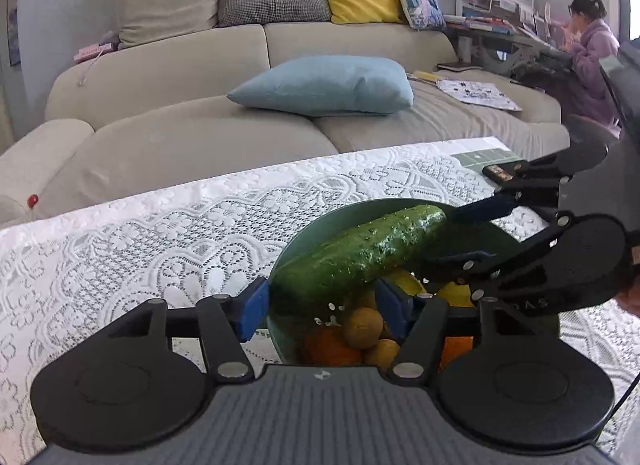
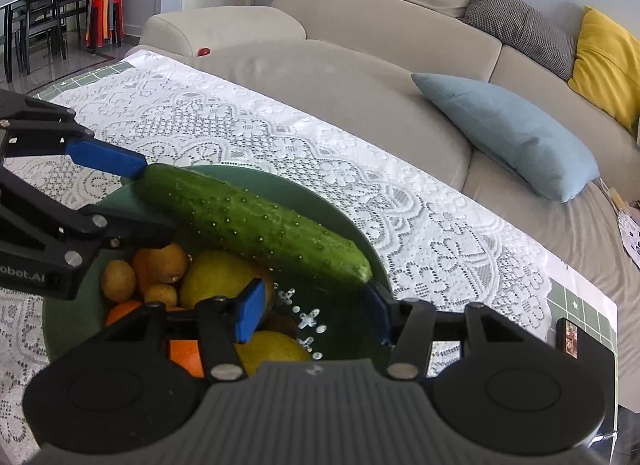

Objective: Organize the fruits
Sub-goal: 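Open both tools to release the cucumber and pull back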

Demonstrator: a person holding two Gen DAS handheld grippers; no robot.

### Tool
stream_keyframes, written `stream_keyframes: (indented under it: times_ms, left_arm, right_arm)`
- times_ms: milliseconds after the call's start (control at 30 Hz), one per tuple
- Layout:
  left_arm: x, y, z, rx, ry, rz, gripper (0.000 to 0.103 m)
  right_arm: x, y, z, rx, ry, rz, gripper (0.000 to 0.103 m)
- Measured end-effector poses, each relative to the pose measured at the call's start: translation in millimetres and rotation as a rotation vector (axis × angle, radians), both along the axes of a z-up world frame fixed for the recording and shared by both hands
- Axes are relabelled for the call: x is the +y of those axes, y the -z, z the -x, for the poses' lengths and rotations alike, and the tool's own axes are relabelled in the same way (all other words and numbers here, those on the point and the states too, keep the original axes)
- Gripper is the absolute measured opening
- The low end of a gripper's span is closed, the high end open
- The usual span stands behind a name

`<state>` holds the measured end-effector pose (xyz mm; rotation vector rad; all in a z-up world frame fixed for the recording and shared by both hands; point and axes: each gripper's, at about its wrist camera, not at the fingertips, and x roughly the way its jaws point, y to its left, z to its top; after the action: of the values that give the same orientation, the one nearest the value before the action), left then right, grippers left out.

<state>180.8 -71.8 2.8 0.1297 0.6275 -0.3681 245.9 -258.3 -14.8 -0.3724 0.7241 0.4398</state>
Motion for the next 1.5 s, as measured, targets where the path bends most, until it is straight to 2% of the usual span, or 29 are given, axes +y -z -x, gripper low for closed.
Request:
stream_keyframes:
  times_ms: [100, 167, 267, 400, 500, 767, 867, 1033, 1167, 1333, 1500]
  left_arm:
    - [3, -5, 4, -0.020, -0.007, 0.011, 0.072]
    - [4, -10, 9, -0.036, -0.011, 0.011, 0.072]
    - [7, -22, 21, -0.072, -0.026, 0.013, 0.072]
    - [14, -37, 42, -0.125, -0.072, 0.014, 0.073]
    - [21, -47, 55, -0.164, -0.121, 0.019, 0.077]
    - [40, -60, 94, -0.263, -0.271, 0.026, 0.084]
    - [45, -61, 107, -0.297, -0.312, 0.037, 0.086]
    - [44, -59, 128, -0.352, -0.358, -0.010, 0.089]
    - [47, -50, 139, -0.344, -0.383, -0.010, 0.090]
    - [52, -37, 146, -0.276, -0.396, 0.006, 0.091]
    - [53, -23, 152, -0.204, -0.408, -0.034, 0.091]
  right_arm:
    - [0, -5, 4, -0.001, 0.012, -0.007, 0.054]
    - [0, -10, 9, -0.009, 0.026, -0.014, 0.058]
    - [1, -21, 21, -0.031, 0.040, -0.047, 0.066]
    - [3, -39, 43, -0.065, 0.050, -0.124, 0.082]
    - [5, -54, 62, -0.100, 0.068, -0.179, 0.091]
    - [7, -79, 109, -0.160, 0.133, -0.407, 0.098]
    - [12, -80, 129, -0.192, 0.158, -0.455, 0.099]
    - [16, -70, 159, -0.236, 0.217, -0.528, 0.099]
    - [21, -55, 174, -0.244, 0.264, -0.534, 0.099]
    - [29, -36, 186, -0.224, 0.318, -0.478, 0.099]
    - [30, -30, 192, -0.223, 0.359, -0.449, 0.099]
